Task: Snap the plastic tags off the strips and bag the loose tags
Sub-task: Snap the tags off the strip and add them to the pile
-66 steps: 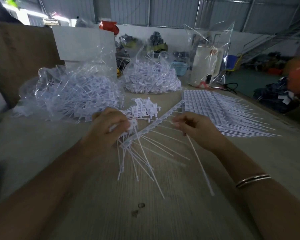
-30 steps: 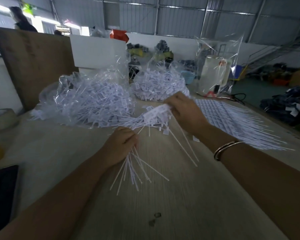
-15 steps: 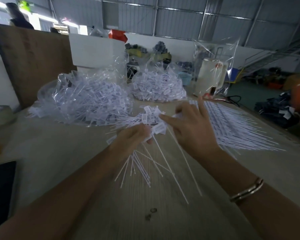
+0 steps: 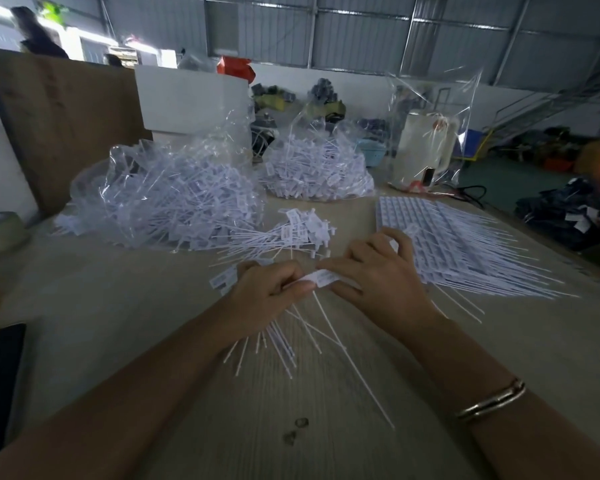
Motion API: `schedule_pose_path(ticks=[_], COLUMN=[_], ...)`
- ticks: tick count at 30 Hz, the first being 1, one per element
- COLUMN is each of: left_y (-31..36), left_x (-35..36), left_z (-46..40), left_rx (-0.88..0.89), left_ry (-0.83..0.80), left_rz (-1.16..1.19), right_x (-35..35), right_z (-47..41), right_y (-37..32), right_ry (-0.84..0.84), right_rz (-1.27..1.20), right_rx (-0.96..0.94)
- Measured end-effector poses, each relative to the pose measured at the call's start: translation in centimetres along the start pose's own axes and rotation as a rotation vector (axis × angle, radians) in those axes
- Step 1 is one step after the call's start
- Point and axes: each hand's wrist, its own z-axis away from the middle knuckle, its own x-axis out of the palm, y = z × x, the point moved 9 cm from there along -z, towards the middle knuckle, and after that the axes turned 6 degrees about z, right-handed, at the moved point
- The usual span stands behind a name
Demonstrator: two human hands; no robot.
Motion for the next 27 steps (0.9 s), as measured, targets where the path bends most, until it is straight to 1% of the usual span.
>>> schedule_pose_path(ticks=[2, 4, 6, 7, 10, 12, 14, 15, 16, 17, 18, 19, 21, 22, 23, 24, 25, 27], left_y=[1.4, 3.3, 4.2, 4.2, 4.3, 3.7, 1.9, 0.5, -1.0, -2.2, -3.2, -3.8, -3.6, -3.4, -3.2, -2.8, -2.1, -0.1], left_x=[-0.6, -1.5, -2.2, -2.5, -2.6, -2.7, -3.6, -4.1, -4.6, -4.9, -5.2, -5.3, -4.8, -4.4, -4.4, -4.7, -4.7, -4.0], left_z=[-0.2, 0.0, 0.2, 0.3, 0.0, -0.3, -0.2, 0.0, 0.1, 0.3, 0.5, 0.5, 0.2, 0.2, 0.1, 0.1, 0.0, -0.1], left_rx=[0.12, 0.279, 0.359, 0.372, 0.353, 0.298, 0.181, 0.107, 0.031, -0.039, -0.101, -0.139, -0.132, -0.133, -0.137, -0.125, -0.085, 0.048], left_ry=[0.059, 0.156, 0.21, 0.22, 0.202, 0.147, 0.121, 0.115, 0.119, 0.135, 0.167, 0.195, 0.186, 0.181, 0.192, 0.223, 0.243, 0.237], left_rz=[-0.09, -0.273, -0.365, -0.354, -0.223, -0.008, 0.245, 0.325, 0.341, 0.294, 0.178, -0.01, -0.471, -0.62, -0.677, -0.663, -0.585, -0.274], right_x=[0.4, 0.7, 0.8, 0.7, 0.4, 0.1, -1.1, -2.0, -2.7, -3.0, -3.0, -3.0, -2.7, -2.3, -1.8, -1.3, -0.6, 0.5], right_z=[0.1, -0.1, -0.2, -0.3, -0.7, -1.0, -1.1, -0.9, -0.7, -0.6, -0.7, -0.8, -1.0, -1.1, -1.2, -1.2, -1.1, -1.0], right_y=[0.1, 0.2, 0.3, 0.3, 0.3, 1.3, 4.0, 5.2, 5.6, 5.5, 5.0, 4.1, 1.6, 0.3, -0.8, -1.6, -2.2, -2.8], right_ry=[-0.055, -0.111, -0.15, -0.146, -0.132, -0.1, 0.017, 0.092, 0.132, 0.137, 0.124, 0.117, 0.104, 0.085, 0.059, 0.024, -0.012, -0.06], right_rz=[-0.004, -0.048, -0.099, -0.122, -0.197, -0.286, -0.399, -0.4, -0.356, -0.294, -0.23, -0.177, -0.123, -0.109, -0.097, -0.085, -0.076, -0.073], right_rx=[-0.001, 0.018, 0.039, 0.047, 0.073, 0.129, 0.248, 0.266, 0.249, 0.209, 0.156, 0.093, -0.043, -0.106, -0.155, -0.181, -0.187, -0.155])
